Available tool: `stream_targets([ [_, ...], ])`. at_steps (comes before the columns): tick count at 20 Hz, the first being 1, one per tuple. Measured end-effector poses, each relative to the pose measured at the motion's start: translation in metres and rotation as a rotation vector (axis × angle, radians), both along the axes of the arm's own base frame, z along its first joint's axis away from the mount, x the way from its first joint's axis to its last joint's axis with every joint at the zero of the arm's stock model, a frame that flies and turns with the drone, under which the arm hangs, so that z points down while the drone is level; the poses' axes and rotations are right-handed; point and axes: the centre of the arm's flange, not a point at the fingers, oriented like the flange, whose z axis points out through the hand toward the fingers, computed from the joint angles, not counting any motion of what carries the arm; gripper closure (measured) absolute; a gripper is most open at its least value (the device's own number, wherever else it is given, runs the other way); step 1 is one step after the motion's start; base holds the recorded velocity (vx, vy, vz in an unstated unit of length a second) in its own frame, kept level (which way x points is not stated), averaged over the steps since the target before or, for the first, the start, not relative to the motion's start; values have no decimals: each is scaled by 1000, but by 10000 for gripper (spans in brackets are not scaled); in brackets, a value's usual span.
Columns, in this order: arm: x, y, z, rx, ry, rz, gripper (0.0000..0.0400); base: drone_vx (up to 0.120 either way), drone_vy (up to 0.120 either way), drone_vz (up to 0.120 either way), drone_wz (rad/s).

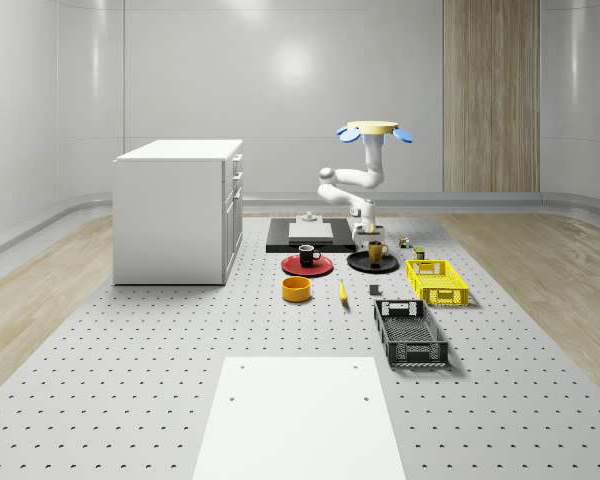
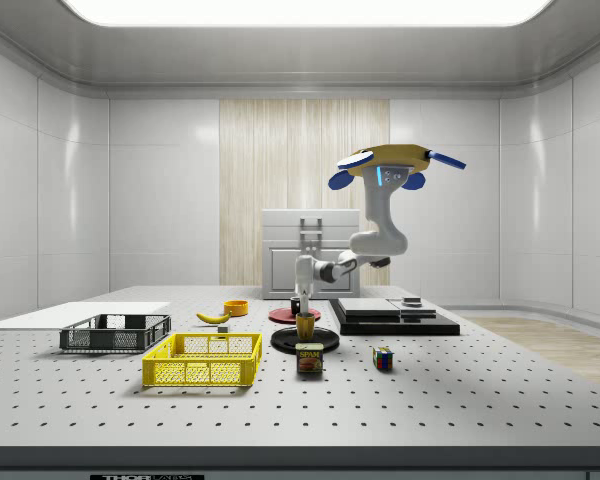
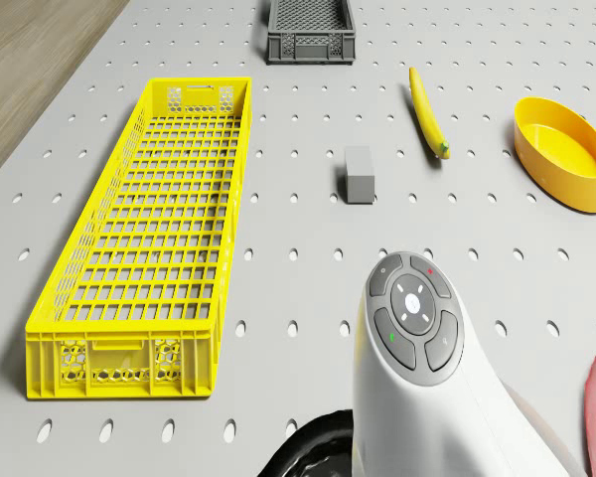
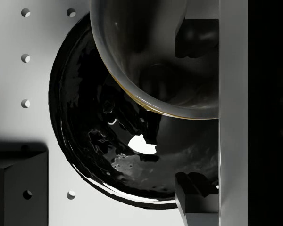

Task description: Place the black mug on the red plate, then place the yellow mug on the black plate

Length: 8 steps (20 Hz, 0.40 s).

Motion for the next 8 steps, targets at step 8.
stream_targets([
  [8, 0, 0, -25, 0, 0, 0, 5, 0, 0, 0, 0],
])
